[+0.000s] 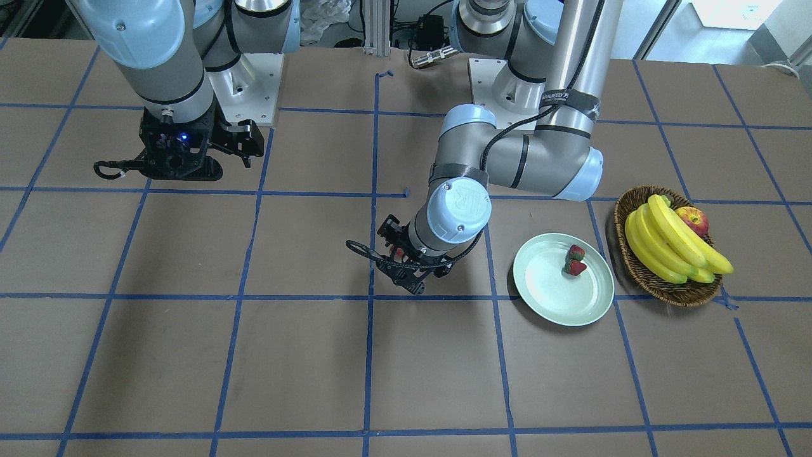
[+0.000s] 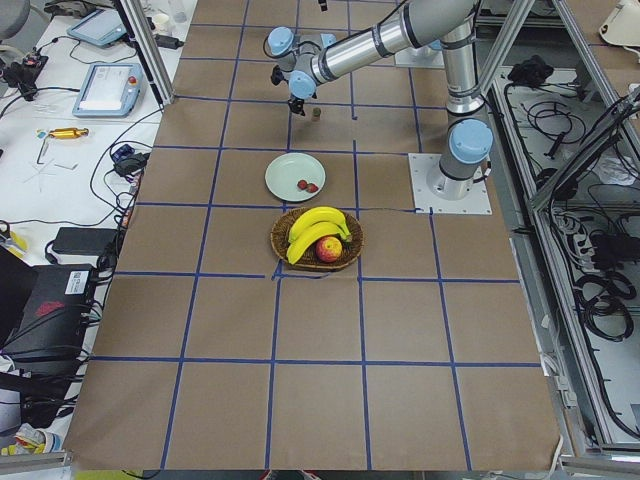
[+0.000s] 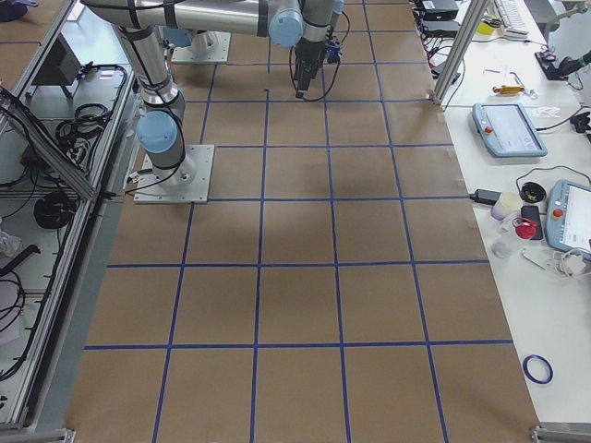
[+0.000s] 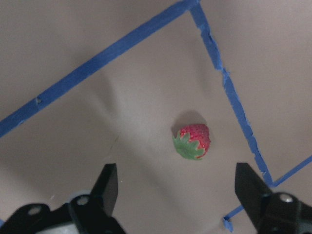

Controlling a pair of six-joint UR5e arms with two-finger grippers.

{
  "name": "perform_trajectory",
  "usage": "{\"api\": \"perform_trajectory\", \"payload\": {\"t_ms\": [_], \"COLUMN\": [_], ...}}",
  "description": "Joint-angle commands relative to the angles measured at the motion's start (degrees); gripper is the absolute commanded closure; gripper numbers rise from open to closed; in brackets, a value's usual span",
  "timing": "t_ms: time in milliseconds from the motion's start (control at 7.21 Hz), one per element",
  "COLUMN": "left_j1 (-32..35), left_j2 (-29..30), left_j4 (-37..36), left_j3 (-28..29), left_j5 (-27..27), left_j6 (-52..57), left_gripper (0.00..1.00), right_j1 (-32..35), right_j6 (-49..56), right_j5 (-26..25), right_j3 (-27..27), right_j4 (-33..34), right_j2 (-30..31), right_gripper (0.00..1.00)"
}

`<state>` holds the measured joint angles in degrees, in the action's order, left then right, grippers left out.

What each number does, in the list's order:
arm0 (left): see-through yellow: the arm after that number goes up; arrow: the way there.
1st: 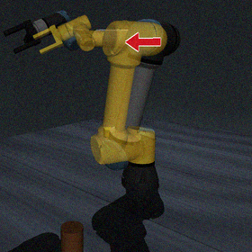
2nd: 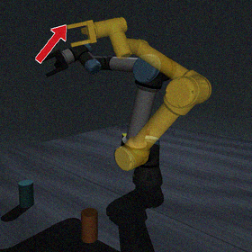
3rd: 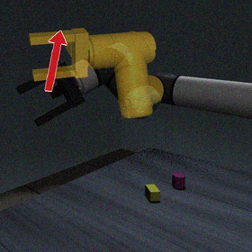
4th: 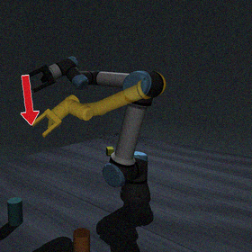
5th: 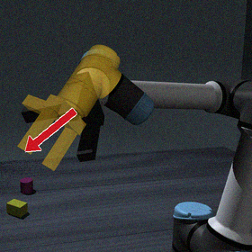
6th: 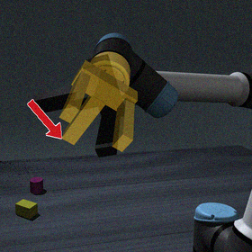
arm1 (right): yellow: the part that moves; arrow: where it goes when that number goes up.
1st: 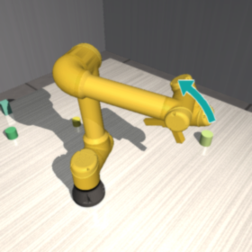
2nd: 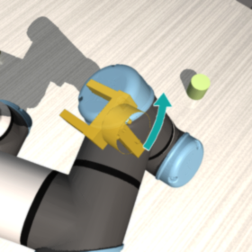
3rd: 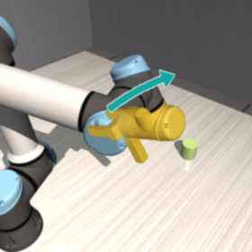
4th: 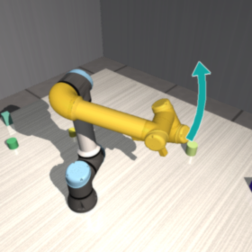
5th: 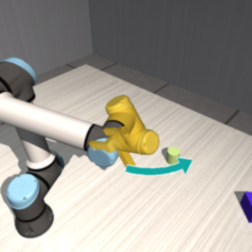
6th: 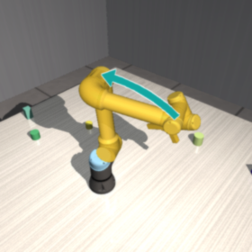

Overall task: Collect all strawberries into plate
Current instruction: 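Move the left gripper to the last strawberry and close on it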

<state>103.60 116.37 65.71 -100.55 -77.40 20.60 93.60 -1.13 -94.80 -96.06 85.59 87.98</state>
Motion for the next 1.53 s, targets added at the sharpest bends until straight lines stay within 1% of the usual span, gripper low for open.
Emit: {"api": "perform_trajectory", "payload": {"t_ms": [0, 139, 277, 416, 555, 693, 832, 971, 1109, 1248, 1386], "left_j1": [1.25, 1.69, 1.87, 1.87, 1.96, 1.96, 1.96, 1.87, 1.61, 0.30, -3.72], "left_j2": [2.01, 2.28, 2.28, 2.28, 2.19, 2.11, 1.93, 0.97, -0.52, -2.10, -3.51], "left_j4": [-1.20, -1.03, -0.68, -0.50, -0.50, -0.50, -0.50, -0.41, -0.06, 0.98, 2.65], "left_j3": [-0.09, -0.35, -0.53, -0.53, -0.53, -0.53, -0.44, -0.18, 0.26, 1.31, 2.54], "left_j5": [0.14, -0.03, -0.03, -0.38, -0.56, -0.82, -2.13, -2.32, -4.41, -7.21, -7.42], "left_j6": [-0.12, -0.30, -0.65, -0.82, -3.17, -3.81, -3.81, -3.81, -3.64, -3.29, -2.24], "left_gripper": [0.17, 0.18, 0.25, 0.48, 0.94, 1.00, 1.00, 1.00, 1.00, 1.00, 1.00], "right_j1": [0.09, 0.09, 0.00, 0.09, 0.09, 0.00, 0.00, 0.00, 0.00, 0.00, 0.00], "right_j6": [-0.01, 0.08, 0.08, 0.08, 0.08, 0.08, -0.01, -0.01, -0.01, 0.08, 0.08], "right_j5": [0.05, 0.05, 0.05, 0.05, 0.05, 0.05, 0.05, -0.04, -0.13, -0.21, -0.30], "right_j3": [-0.09, -0.09, -0.09, -0.09, -0.09, -0.09, -0.09, -0.09, -0.01, 0.00, 0.00], "right_j4": [-0.08, -0.08, -0.08, -0.08, -0.08, -0.08, -0.08, -0.08, 0.01, 0.01, 0.01], "right_j2": [-0.01, -0.09, -0.09, -0.09, -0.18, -0.18, -0.18, -0.18, -0.18, -0.18, -0.18], "right_gripper": [0.00, 0.00, 0.00, 0.00, 0.00, 0.00, 0.00, 0.00, 0.00, 0.00, 0.00]}}
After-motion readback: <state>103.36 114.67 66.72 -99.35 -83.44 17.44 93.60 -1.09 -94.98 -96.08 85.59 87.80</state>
